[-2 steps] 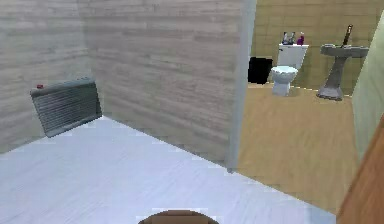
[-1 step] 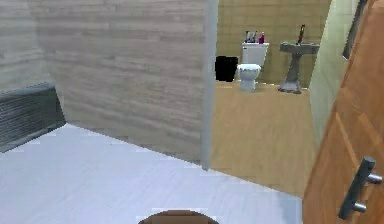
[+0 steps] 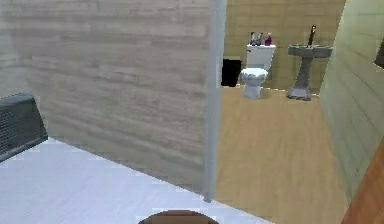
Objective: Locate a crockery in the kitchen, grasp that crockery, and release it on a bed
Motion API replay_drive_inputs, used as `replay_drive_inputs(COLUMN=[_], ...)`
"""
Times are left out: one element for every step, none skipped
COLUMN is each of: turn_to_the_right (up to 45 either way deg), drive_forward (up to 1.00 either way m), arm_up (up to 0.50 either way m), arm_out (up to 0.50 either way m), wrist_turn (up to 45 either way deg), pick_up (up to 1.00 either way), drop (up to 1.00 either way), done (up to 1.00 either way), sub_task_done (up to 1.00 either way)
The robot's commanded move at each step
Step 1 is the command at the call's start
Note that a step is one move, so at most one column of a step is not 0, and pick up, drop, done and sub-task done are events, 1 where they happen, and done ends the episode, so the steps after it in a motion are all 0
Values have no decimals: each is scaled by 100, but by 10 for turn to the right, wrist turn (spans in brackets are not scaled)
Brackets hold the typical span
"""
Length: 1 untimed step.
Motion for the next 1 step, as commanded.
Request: replay_drive_inputs(turn_to_the_right=[-450], drive_forward=[0], arm_up=[0], arm_out=[0], wrist_turn=[0], pick_up=[0], drop=[0], done=[0], sub_task_done=[0])
